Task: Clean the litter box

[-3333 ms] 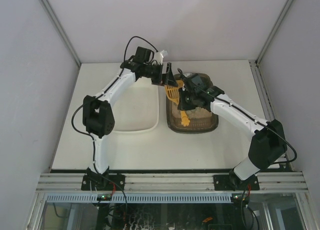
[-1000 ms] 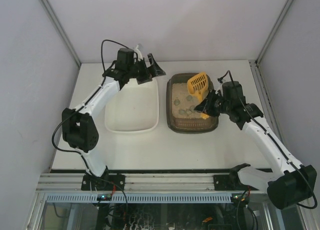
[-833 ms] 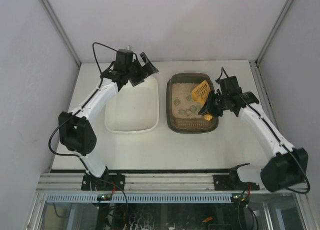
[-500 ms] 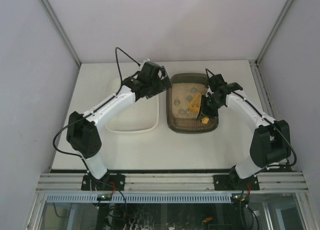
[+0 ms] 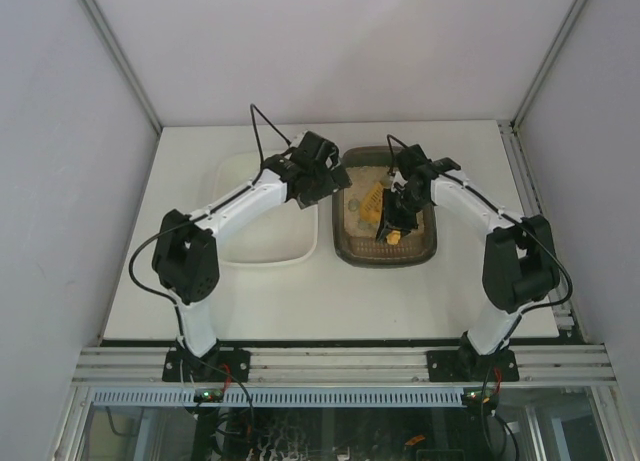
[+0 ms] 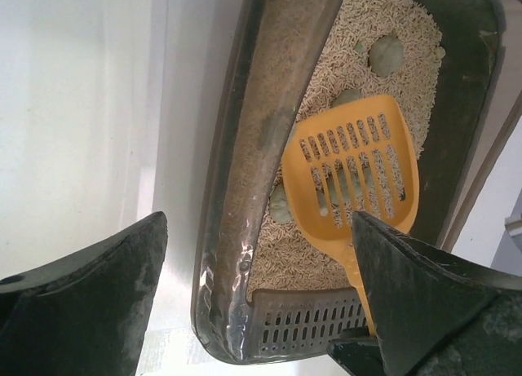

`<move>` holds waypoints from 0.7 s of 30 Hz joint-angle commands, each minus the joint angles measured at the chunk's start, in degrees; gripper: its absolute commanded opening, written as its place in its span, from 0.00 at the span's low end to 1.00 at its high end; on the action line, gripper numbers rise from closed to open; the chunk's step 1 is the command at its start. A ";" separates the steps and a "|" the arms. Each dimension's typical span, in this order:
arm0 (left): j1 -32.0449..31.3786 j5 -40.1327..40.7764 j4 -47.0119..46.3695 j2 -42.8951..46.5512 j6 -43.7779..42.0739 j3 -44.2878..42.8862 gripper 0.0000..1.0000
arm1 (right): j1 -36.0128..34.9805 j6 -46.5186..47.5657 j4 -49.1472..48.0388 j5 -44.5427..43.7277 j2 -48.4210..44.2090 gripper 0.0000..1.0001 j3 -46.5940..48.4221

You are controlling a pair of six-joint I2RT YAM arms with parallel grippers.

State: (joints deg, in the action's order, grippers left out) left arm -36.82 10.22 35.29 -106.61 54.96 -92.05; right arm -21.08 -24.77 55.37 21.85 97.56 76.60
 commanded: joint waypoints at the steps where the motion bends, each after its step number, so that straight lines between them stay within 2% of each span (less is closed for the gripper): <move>1: 0.24 -2.25 0.00 -0.54 0.90 -4.05 0.97 | -0.66 0.07 -3.06 3.51 2.39 0.00 3.28; 13: 4.91 -3.50 -0.57 2.31 -0.37 -2.59 0.95 | -0.44 -3.41 -13.20 13.43 5.79 0.00 2.41; 17: 8.47 -3.64 0.93 4.79 -6.22 -3.22 0.94 | 1.99 -4.42 -15.97 14.69 2.88 0.00 -0.06; 21: 12.80 -1.71 4.60 9.19 -15.69 -2.93 0.93 | 6.00 -6.29 -20.76 20.04 -2.92 0.00 -6.25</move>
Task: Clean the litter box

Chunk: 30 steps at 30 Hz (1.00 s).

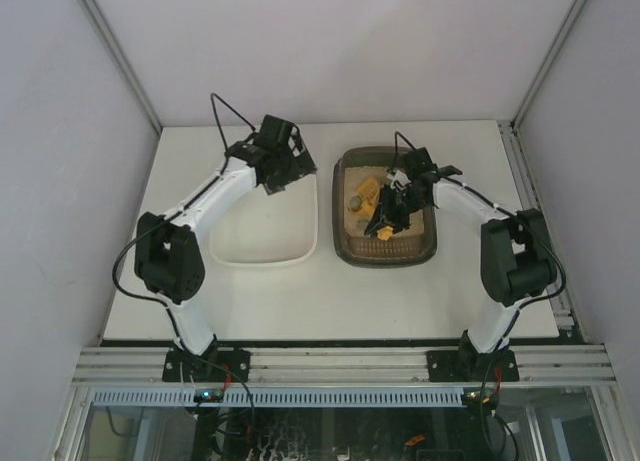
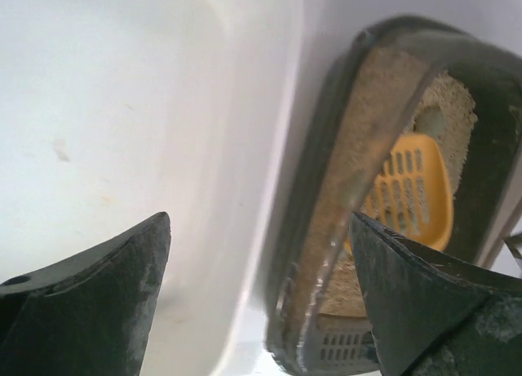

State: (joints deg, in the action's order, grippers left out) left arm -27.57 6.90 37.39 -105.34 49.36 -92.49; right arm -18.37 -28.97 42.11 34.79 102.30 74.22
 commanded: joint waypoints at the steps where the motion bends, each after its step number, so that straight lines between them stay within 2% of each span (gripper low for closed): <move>1: 4.52 1.72 2.67 10.17 -12.70 -1.50 0.92 | 4.06 -2.45 -8.36 7.84 -8.94 0.00 -5.52; 4: 7.92 -0.54 2.27 16.12 -16.06 3.78 0.91 | 5.28 -2.92 -9.49 8.63 -12.36 0.00 -9.42; 7: 12.00 -6.27 0.53 23.05 -18.57 11.09 0.90 | 5.44 -3.69 -11.48 8.79 -15.83 0.00 -14.00; 11: 15.79 -10.46 -1.69 32.69 -21.99 19.79 0.90 | 6.57 -6.47 -21.14 9.69 -22.55 0.00 -25.66; 16: 17.24 -12.14 -2.18 43.90 -33.88 27.71 0.91 | 7.72 -13.16 -44.43 9.83 -32.43 0.00 -40.98; 21: 17.50 -6.27 1.57 50.25 -44.15 32.19 0.92 | 7.99 -20.31 -66.12 8.31 -38.34 0.00 -51.37; 25: 17.84 -1.94 4.17 51.56 -48.13 34.82 0.90 | 8.30 -29.45 -86.35 10.19 -34.49 0.00 -57.35; 30: 18.31 -1.29 4.08 54.04 -48.65 38.09 0.89 | 10.30 -45.22 -110.83 14.55 -22.33 0.00 -60.01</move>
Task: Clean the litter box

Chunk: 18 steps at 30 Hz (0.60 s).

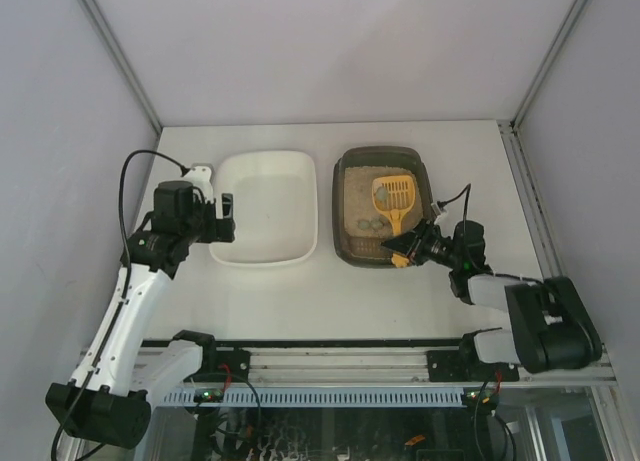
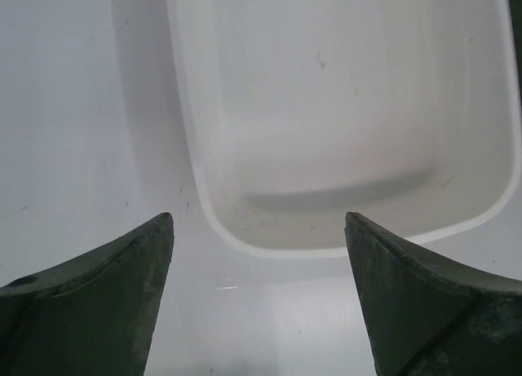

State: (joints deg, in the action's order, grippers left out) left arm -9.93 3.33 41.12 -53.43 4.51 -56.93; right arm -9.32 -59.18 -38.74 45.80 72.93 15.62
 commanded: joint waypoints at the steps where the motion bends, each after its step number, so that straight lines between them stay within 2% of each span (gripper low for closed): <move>1: 0.64 2.45 0.36 2.27 -3.69 2.86 0.89 | 0.60 -17.78 -33.58 4.61 10.21 0.00 -0.73; 3: 0.70 3.00 0.29 2.29 -3.40 3.42 0.89 | 0.20 -24.70 -44.81 5.88 15.74 0.00 -0.57; 5: 0.66 3.45 0.04 2.40 -3.14 3.88 0.89 | 1.72 -26.50 -46.79 5.24 19.16 0.00 -1.15; 9: 0.72 4.18 -0.28 2.48 -2.76 4.47 0.88 | -3.02 -21.02 -37.12 6.58 18.04 0.00 2.34; 13: 0.75 4.12 -0.87 2.90 -2.50 5.03 0.88 | 0.45 -20.41 -38.30 5.64 14.25 0.00 0.34; 15: 0.75 3.79 -1.27 3.23 -2.34 5.60 0.88 | -2.36 -14.98 -31.33 6.68 11.61 0.00 1.92; 16: 0.71 3.76 -1.39 3.23 -2.32 5.61 0.88 | -4.06 -11.31 -23.67 6.80 8.97 0.00 2.81; 18: 0.75 3.94 -1.48 3.07 -2.20 5.72 0.88 | -3.53 -7.25 -16.27 6.32 5.02 0.00 3.19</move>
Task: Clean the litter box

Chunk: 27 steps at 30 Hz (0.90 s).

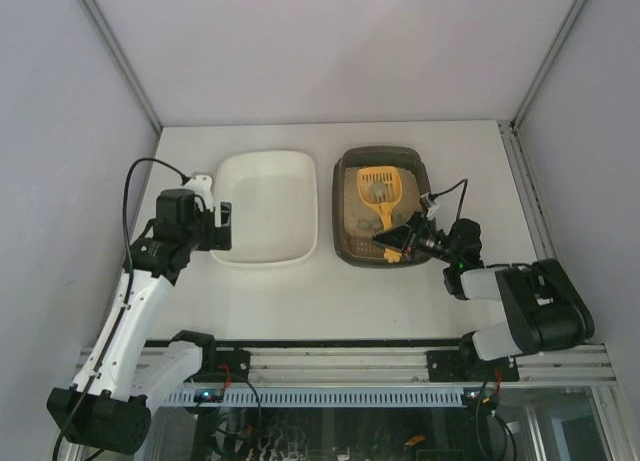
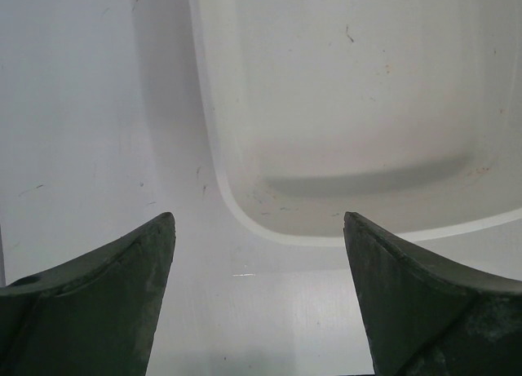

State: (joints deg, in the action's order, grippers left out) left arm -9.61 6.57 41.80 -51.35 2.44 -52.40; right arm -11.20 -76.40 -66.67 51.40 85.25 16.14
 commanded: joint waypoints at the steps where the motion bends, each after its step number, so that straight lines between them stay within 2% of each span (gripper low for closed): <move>1: 0.39 0.72 -2.30 1.11 -0.15 1.42 0.88 | 0.49 9.88 12.09 0.56 -8.81 0.00 1.78; 3: 0.46 0.51 -2.57 1.39 -0.05 1.75 0.88 | 3.88 10.05 13.79 0.46 -10.59 0.00 0.72; 6: 0.42 0.42 -2.61 1.65 -0.04 1.97 0.88 | 1.76 15.87 24.20 0.31 -12.36 0.00 2.45; 7: 0.43 0.39 -2.56 1.65 -0.04 2.03 0.88 | 1.92 16.50 24.86 1.00 -12.51 0.00 2.42; 11: 0.46 -0.06 -2.77 2.15 -0.18 2.45 0.88 | 7.23 12.93 20.44 2.43 -12.30 0.00 0.06; 14: 0.44 -0.06 -2.86 2.72 -0.28 2.77 0.88 | 5.53 12.95 19.95 2.73 -10.13 0.00 -0.21; 19: 0.42 -0.20 -2.98 3.11 -0.50 3.16 0.88 | 10.92 3.11 5.27 3.91 -4.38 0.00 -2.74; 22: 0.42 -0.50 -3.08 3.27 -0.73 3.28 0.88 | 5.75 3.84 5.53 4.97 -0.35 0.00 -0.63; 25: 0.43 -3.52 -2.55 3.27 -3.54 3.12 0.90 | 7.06 3.61 5.05 3.48 -0.53 0.00 -0.99; 27: 0.86 -6.99 -1.20 3.51 -7.20 2.09 0.94 | 6.13 6.39 11.32 2.81 -1.56 0.00 1.42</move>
State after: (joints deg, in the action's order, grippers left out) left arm -9.54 5.30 40.97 -49.04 1.08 -50.35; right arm -4.60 -71.81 -54.94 54.81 85.49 14.28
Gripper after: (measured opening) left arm 0.910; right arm 0.187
